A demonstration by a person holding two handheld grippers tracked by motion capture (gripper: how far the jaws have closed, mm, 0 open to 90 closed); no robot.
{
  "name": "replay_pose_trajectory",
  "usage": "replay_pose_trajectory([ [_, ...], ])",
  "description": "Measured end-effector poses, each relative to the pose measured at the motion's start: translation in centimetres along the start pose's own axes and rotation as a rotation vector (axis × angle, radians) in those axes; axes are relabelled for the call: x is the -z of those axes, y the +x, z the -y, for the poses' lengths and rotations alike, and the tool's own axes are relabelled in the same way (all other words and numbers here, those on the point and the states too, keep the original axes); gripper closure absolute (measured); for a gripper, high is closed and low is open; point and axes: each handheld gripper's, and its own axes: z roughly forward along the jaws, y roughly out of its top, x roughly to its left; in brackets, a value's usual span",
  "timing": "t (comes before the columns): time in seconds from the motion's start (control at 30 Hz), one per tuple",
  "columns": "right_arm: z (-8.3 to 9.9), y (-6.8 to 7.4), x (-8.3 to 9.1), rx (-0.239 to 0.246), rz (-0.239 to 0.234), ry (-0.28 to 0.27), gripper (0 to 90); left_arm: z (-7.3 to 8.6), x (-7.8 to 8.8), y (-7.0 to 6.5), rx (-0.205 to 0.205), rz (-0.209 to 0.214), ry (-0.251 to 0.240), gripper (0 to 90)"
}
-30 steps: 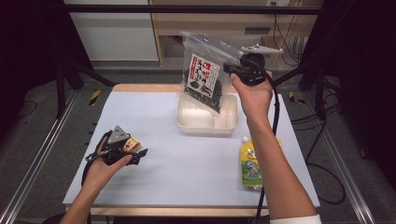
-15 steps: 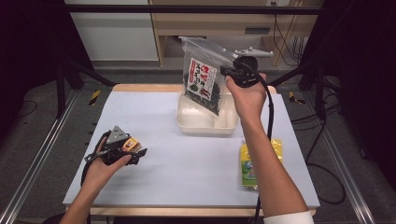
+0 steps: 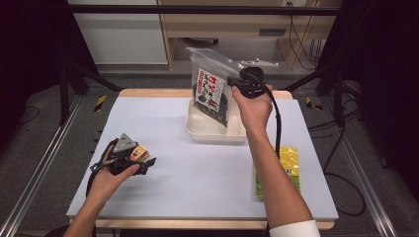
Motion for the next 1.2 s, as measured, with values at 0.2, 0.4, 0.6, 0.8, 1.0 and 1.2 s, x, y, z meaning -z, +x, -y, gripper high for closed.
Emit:
replay_pose_trajectory([
  [0.2, 0.7, 0.1, -0.4, -0.006, -0.006, -0.003, 84.8, 0.0, 0.0, 0.0, 0.004, 0.0, -0.001, 7.0],
  [0.4, 1.6, 0.0, -0.8, -0.008, -0.013, 0.002, 84.6, 0.1, -0.1, 0.0, 0.001, -0.001, 0.002, 7.0],
  [0.6, 2.5, -0.1, -1.1, -0.012, -0.023, 0.013, 84.4, 0.1, -0.1, 0.0, 0.002, -0.001, 0.004, 7.0],
  [0.8, 3.3, 0.0, -1.5, -0.011, -0.028, 0.032, 84.4, 0.1, -0.1, -0.1, 0.0, -0.002, 0.006, 7.0],
  [1.0, 3.8, -0.3, -1.4, -0.016, -0.028, 0.031, 84.3, 0.1, -0.3, -0.1, 0.003, 0.0, 0.007, 7.0],
  [1.2, 4.0, -0.6, -1.3, -0.017, -0.048, 0.021, 82.8, 0.1, -0.2, -0.1, -0.001, -0.003, 0.009, 7.0],
])
